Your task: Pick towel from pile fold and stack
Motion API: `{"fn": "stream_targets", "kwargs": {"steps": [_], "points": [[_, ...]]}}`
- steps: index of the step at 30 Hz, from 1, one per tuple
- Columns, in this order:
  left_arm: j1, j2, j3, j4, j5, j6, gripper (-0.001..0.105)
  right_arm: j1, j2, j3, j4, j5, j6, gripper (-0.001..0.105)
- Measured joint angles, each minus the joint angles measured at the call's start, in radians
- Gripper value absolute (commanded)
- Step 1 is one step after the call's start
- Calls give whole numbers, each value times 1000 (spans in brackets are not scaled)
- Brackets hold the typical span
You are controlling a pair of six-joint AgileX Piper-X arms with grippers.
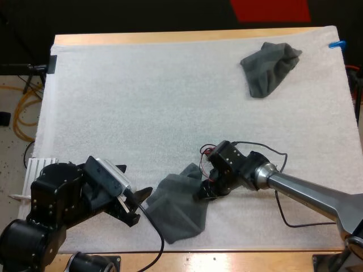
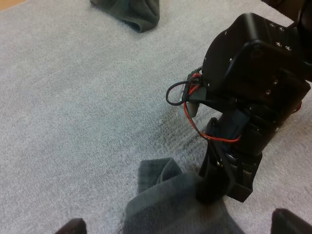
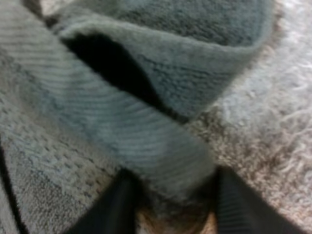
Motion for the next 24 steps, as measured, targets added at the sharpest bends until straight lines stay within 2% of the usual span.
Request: {"fn": "stream_targets", "kwargs": {"steps": [2, 5, 8, 15, 21, 24], "points": [[0, 0, 0, 0, 0, 0, 71, 0, -5, 0, 0, 6, -9, 0], [0, 0, 0, 0, 0, 0, 71, 0, -33, 0, 5, 31, -55, 0], [0, 0, 0, 0, 0, 0, 71, 0, -102, 0, 8, 127, -118, 0], [0, 0, 0, 0, 0, 0, 71, -44, -353, -63, 56, 499, -287, 0], [0, 0, 0, 0, 0, 0, 71, -161, -495, -189, 57, 838, -542, 0], [0, 0, 0, 0, 0, -1, 71, -217, -538, -253, 57, 934, -590, 0]]}}
